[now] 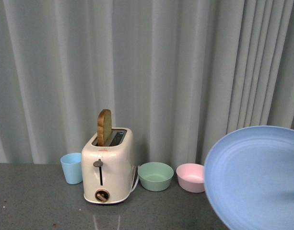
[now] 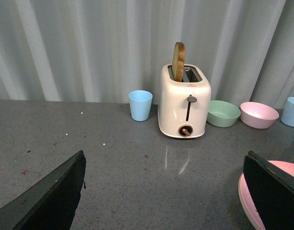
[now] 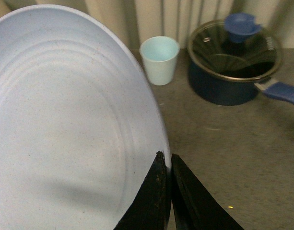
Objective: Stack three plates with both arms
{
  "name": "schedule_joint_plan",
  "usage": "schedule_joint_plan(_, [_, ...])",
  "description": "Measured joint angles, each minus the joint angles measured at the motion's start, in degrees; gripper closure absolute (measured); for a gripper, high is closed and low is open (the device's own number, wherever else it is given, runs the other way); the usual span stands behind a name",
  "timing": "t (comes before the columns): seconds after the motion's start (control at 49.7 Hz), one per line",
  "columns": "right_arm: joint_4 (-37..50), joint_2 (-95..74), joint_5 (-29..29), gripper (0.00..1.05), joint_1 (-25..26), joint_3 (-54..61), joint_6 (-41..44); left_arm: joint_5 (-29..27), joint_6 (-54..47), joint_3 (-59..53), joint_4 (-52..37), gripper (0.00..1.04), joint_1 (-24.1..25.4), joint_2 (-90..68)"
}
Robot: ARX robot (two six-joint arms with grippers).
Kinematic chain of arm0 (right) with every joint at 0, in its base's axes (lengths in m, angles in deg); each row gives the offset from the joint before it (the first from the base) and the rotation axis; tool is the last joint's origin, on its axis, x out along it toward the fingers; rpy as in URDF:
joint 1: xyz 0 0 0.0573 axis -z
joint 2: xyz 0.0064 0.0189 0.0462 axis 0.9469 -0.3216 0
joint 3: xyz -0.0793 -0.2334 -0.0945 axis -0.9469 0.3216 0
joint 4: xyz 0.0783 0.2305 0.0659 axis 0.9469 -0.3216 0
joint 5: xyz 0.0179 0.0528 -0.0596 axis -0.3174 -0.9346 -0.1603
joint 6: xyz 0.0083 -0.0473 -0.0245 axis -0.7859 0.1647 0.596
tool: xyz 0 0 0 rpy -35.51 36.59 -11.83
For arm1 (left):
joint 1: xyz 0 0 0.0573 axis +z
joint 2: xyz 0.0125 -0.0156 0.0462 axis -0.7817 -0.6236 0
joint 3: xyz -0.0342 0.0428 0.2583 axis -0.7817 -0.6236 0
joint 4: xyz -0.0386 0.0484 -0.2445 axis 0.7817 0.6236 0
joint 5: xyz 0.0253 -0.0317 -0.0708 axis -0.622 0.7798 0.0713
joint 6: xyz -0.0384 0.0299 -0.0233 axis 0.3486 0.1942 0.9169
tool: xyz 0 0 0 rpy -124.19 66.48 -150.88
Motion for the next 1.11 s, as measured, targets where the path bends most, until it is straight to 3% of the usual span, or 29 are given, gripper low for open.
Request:
schedule_joint_plan(0.181, [8.1, -7.7, 0.8, 1.02, -10.7, 4.3, -8.3, 0.0, 0.0, 0.0, 0.0, 0.07, 0.0, 0.0])
schedule_joint_plan(0.382, [13.1, -10.8, -0.7, 1.02, -15.2, 6.3, -15.5, 0.0, 0.0, 0.0, 0.0, 0.07, 0.0, 0.0])
schedule_joint_plan(1.107, [16.9, -20.0, -2.3, 1.02, -16.9, 8.9, -22.5, 0.0, 0.0, 0.0, 0.0, 0.07, 0.0, 0.0])
